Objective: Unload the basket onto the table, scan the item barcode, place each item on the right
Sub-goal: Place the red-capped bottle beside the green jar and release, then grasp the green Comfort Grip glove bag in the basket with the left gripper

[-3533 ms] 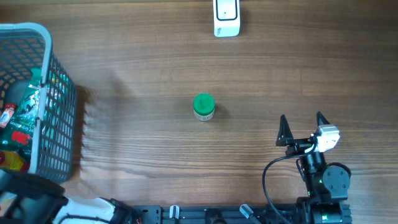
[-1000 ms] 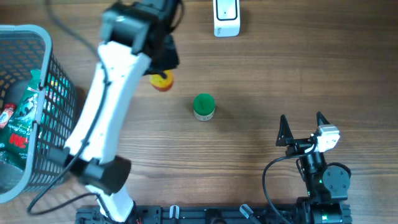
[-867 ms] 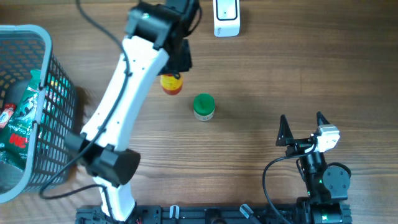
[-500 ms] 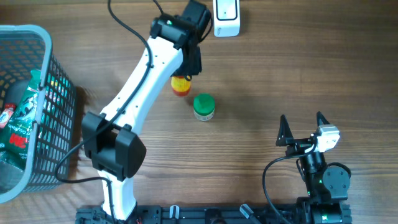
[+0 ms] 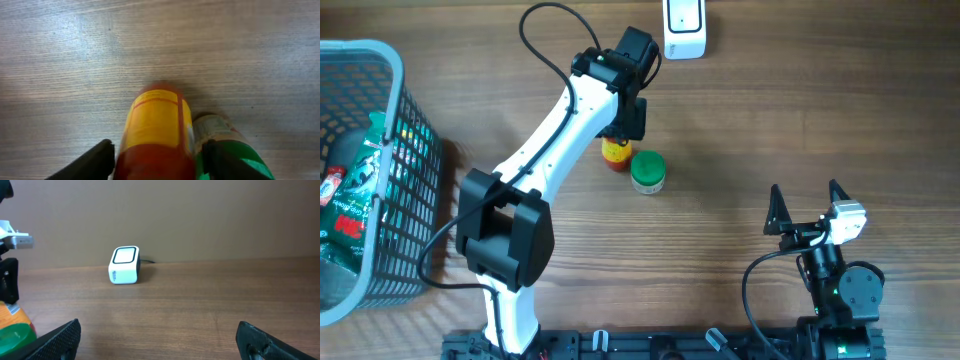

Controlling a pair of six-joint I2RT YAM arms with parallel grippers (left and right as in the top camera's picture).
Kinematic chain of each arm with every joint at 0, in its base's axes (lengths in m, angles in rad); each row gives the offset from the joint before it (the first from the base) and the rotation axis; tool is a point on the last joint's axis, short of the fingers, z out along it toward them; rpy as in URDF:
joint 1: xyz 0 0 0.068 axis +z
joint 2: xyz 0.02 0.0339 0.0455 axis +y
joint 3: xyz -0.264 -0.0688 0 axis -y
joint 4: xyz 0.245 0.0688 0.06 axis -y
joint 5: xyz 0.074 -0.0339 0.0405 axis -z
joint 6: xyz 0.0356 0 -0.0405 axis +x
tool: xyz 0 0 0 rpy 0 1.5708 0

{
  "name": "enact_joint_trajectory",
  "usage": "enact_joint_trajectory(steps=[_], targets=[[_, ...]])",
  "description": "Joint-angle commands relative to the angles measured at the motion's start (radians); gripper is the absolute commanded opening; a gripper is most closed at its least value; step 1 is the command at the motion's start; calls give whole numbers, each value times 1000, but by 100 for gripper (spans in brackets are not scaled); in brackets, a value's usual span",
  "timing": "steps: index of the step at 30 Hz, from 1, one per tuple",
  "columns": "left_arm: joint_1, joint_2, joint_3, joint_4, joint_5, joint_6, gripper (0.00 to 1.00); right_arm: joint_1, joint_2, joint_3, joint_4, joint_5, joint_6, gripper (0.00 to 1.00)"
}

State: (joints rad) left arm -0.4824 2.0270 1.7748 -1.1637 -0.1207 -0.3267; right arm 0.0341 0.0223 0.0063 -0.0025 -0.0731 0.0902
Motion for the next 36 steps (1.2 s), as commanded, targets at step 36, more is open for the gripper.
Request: enact_joint_trajectory(steps=[36], targets=[[1283, -382, 174, -373, -7, -1144, 100, 4, 0, -1, 3, 13, 17, 100]])
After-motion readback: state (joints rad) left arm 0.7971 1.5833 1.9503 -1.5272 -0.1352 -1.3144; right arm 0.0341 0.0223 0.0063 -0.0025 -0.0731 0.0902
